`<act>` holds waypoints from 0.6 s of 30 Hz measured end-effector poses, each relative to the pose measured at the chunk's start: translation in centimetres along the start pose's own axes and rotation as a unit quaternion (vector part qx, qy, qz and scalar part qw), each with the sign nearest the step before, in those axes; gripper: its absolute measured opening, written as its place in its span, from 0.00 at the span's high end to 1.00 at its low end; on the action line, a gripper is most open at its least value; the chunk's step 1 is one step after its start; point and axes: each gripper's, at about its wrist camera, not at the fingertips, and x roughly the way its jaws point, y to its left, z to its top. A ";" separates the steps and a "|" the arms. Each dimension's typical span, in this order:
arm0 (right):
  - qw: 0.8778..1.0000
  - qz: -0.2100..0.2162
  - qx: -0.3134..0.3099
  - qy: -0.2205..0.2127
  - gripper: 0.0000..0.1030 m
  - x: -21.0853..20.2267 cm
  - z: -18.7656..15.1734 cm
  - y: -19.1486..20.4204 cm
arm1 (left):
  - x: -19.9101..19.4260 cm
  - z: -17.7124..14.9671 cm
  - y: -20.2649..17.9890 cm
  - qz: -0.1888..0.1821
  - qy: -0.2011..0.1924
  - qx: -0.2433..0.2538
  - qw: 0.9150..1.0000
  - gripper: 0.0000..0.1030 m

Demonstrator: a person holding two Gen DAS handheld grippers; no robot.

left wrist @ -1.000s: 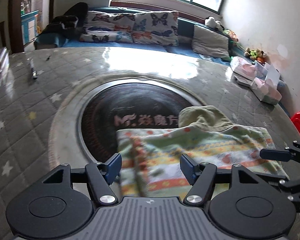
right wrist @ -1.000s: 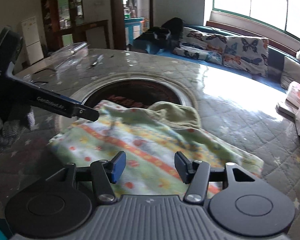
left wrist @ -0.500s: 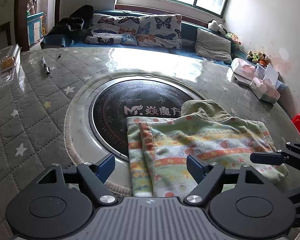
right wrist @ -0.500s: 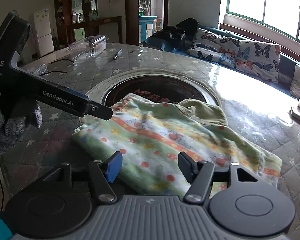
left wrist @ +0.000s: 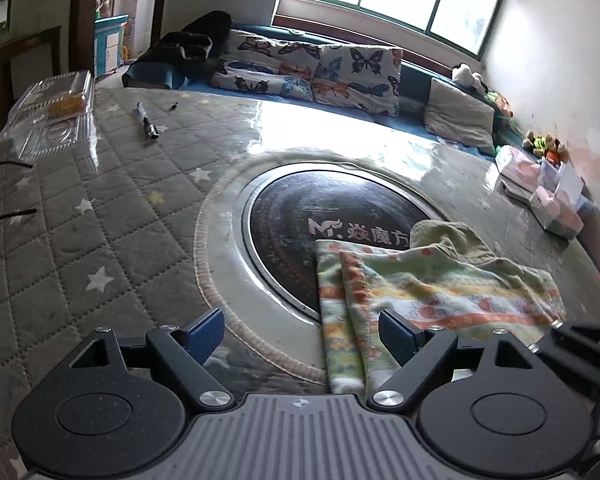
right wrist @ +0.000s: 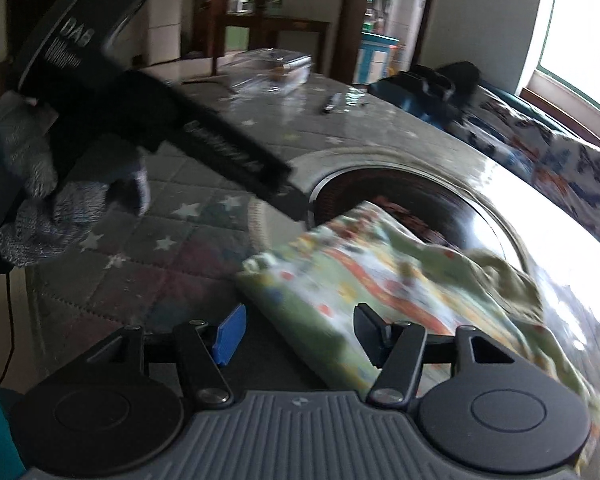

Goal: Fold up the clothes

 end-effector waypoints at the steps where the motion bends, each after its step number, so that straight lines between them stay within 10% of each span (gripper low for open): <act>1: 1.000 0.001 -0.006 0.003 0.47 0.4 0.2 0.4 | 0.0 0.0 0.2 -0.003 0.000 -0.006 1.000 0.16; 11: 1.000 0.002 0.005 -0.007 0.84 0.6 0.7 0.1 | 0.8 0.5 1.3 -0.064 0.022 -0.084 0.994 0.16; 18: 0.997 0.020 0.059 -0.036 0.87 -2.0 0.7 -2.1 | 1.6 0.9 0.3 -0.090 0.045 -0.132 0.986 0.16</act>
